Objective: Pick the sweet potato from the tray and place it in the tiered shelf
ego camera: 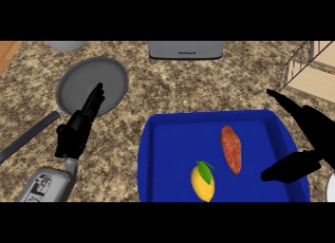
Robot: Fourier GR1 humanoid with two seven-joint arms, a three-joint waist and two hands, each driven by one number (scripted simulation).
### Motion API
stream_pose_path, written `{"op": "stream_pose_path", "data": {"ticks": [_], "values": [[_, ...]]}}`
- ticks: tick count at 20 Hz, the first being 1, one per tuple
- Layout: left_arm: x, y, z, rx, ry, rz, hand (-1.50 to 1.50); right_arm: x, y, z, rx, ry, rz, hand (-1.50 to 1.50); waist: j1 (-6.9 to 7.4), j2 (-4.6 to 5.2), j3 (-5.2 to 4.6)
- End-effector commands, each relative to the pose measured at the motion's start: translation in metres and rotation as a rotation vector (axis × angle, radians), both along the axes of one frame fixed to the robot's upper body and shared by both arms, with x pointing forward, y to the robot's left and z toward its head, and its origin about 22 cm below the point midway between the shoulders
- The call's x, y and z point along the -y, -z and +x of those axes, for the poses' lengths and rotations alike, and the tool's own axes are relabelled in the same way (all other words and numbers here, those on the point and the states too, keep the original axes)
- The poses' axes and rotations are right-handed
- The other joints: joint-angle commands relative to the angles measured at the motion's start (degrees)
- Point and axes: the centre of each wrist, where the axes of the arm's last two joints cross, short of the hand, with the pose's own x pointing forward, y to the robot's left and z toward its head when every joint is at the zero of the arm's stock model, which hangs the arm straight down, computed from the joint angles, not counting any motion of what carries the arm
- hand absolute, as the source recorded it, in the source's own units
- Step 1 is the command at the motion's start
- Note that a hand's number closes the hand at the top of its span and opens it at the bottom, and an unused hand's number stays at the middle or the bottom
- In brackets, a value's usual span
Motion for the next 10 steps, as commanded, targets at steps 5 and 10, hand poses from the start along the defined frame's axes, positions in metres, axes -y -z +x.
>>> {"op": "stream_pose_path", "data": {"ticks": [5,10], "values": [[-0.005,-0.002,0.004,-0.012,0.006,-0.004,0.0,-0.023,0.022,-0.017,0.005,-0.001,-0.033,-1.5,-0.24,0.05,0.05],[0.002,0.007,0.002,-0.002,-0.01,-0.001,0.0,-0.05,0.016,-0.01,0.026,0.052,-0.04,-1.5,-0.08,0.07,0.04]]}}
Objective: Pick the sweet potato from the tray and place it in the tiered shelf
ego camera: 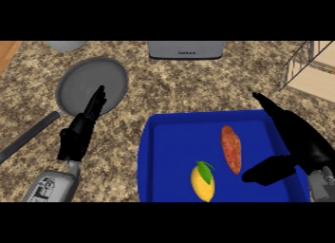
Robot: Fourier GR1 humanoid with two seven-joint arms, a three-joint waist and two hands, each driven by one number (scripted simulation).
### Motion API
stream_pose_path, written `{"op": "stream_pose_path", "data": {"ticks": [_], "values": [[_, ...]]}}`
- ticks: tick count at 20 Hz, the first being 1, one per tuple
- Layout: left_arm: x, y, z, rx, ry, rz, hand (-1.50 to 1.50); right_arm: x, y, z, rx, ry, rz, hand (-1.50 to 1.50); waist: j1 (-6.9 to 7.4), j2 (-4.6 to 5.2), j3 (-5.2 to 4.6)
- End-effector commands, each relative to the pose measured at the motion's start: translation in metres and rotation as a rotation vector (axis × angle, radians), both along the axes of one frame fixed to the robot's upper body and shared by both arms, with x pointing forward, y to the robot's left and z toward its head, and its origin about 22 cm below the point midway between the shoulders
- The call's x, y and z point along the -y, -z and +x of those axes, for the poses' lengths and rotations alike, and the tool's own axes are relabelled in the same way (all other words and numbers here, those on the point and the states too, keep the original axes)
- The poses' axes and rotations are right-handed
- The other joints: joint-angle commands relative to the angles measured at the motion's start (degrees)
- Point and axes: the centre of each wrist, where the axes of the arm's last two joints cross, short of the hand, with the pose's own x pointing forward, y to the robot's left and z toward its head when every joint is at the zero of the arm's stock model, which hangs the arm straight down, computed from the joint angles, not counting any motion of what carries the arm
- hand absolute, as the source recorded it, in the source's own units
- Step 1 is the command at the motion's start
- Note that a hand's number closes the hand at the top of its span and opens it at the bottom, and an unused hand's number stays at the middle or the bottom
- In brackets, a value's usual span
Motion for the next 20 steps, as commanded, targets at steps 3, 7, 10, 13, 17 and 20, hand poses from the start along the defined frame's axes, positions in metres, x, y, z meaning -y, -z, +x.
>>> {"op": "stream_pose_path", "data": {"ticks": [3,7,10,13,17,20], "values": [[-0.002,-0.01,0.0,-0.01,0.008,-0.006,0.0,0.001,0.009,-0.006,-0.014,0.027,-0.014,-1.5,-0.09,-0.01,0.02],[-0.01,0.008,0.001,0.0,-0.003,-0.014,0.0,-0.007,0.011,0.004,-0.017,0.034,-0.009,-1.5,-0.02,0.02,0.01],[-0.006,-0.011,0.011,-0.01,0.001,0.015,0.0,-0.011,0.028,-0.004,-0.036,0.024,-0.026,-1.5,-0.11,0.02,0.02],[0.013,-0.023,-0.001,-0.008,0.003,-0.011,0.0,-0.013,0.035,-0.008,-0.046,0.034,-0.039,-1.5,-0.05,-0.02,0.02],[-0.002,-0.009,0.007,-0.001,0.0,0.008,0.0,-0.02,0.026,0.012,-0.037,0.048,-0.018,-1.5,0.0,0.03,0.01],[-0.014,-0.001,0.001,0.002,-0.004,0.013,0.0,-0.015,0.048,0.01,-0.075,0.056,-0.067,-1.5,0.01,0.04,0.02]]}}
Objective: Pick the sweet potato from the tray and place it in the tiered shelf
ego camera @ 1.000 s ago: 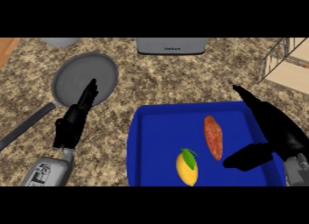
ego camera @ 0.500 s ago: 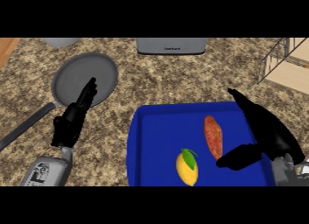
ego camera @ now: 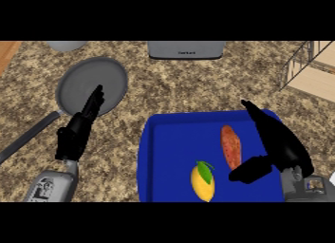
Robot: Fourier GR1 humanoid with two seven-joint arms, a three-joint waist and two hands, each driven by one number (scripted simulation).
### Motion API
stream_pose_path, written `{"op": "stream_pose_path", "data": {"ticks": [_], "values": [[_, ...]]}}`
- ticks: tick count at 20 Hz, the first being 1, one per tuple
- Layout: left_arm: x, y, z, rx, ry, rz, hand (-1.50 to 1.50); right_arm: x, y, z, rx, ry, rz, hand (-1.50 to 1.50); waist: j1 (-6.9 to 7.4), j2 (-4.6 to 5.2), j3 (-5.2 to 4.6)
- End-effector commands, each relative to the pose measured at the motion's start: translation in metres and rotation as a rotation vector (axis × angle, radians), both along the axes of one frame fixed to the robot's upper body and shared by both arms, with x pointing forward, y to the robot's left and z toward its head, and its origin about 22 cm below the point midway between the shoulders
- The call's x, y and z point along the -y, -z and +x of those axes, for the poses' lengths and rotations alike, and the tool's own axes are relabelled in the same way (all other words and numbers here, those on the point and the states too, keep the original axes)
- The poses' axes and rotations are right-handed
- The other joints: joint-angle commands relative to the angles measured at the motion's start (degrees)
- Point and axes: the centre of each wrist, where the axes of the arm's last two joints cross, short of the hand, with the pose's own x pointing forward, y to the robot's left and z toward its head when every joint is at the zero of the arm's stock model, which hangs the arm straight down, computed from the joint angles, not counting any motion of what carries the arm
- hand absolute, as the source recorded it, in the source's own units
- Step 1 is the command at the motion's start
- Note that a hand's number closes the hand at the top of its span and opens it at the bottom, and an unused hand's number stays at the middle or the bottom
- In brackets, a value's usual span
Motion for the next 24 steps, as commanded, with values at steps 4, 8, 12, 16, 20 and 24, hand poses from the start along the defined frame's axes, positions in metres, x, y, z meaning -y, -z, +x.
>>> {"op": "stream_pose_path", "data": {"ticks": [4,8,12,16,20,24], "values": [[-0.009,0.005,-0.007,0.001,0.005,0.002,0.0,-0.012,0.012,0.004,-0.028,-0.015,-0.035,-1.5,0.05,-0.01,0.01],[0.0,-0.01,-0.008,-0.015,0.003,-0.001,0.0,-0.003,0.022,0.011,-0.051,-0.002,-0.072,-1.5,0.1,-0.01,0.02],[-0.008,-0.02,0.003,0.016,0.006,-0.001,0.0,0.006,0.012,0.014,-0.05,0.001,-0.065,-1.5,-0.02,0.0,0.01],[-0.001,-0.003,0.008,0.019,0.0,0.006,0.0,0.007,0.033,0.024,-0.059,0.009,-0.081,-1.5,-0.06,0.03,0.01],[0.003,-0.001,-0.016,0.006,-0.004,-0.01,0.0,0.013,0.05,0.018,-0.068,0.018,-0.094,-1.5,0.04,-0.01,0.02],[-0.004,-0.012,-0.005,-0.008,0.002,0.013,0.0,-0.005,0.048,0.015,-0.073,0.006,-0.086,-1.5,-0.01,-0.01,0.01]]}}
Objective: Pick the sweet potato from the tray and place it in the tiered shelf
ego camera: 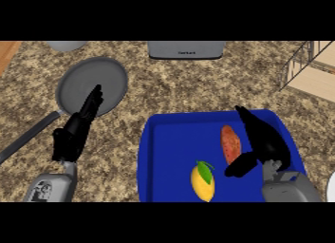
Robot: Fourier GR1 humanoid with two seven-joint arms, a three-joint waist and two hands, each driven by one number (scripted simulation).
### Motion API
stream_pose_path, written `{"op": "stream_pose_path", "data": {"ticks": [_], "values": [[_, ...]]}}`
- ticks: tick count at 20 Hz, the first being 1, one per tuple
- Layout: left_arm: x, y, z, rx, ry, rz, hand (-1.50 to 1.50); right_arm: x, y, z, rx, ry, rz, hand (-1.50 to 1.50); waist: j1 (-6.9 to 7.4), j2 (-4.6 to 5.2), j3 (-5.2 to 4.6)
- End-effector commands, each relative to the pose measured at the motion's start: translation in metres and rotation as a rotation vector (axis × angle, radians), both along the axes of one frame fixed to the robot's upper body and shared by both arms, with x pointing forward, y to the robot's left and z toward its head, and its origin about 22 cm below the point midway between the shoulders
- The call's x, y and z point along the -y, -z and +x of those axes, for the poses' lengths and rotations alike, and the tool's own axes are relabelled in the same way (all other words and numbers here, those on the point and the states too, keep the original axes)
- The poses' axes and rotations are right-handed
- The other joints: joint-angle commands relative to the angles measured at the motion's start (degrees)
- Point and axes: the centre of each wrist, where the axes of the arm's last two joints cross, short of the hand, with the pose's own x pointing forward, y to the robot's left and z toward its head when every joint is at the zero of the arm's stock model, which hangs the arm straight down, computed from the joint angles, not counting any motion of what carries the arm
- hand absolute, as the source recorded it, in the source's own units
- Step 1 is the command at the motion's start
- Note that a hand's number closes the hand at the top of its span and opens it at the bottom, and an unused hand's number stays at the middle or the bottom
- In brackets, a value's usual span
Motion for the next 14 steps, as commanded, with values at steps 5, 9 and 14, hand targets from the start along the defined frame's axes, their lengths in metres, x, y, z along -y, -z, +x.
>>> {"op": "stream_pose_path", "data": {"ticks": [5,9,14], "values": [[0.021,-0.011,0.004,0.009,0.013,-0.005,0.0,-0.004,0.019,0.015,-0.013,-0.013,0.012,-1.5,0.07,0.0,0.0],[0.006,0.008,-0.008,-0.013,-0.017,0.002,0.0,-0.006,0.028,-0.01,-0.042,-0.021,0.001,-1.5,-0.03,-0.03,0.0],[-0.001,0.002,0.018,-0.007,-0.001,-0.006,0.0,-0.006,0.035,0.004,-0.048,-0.053,0.009,1.5,-0.09,0.01,-0.01]]}}
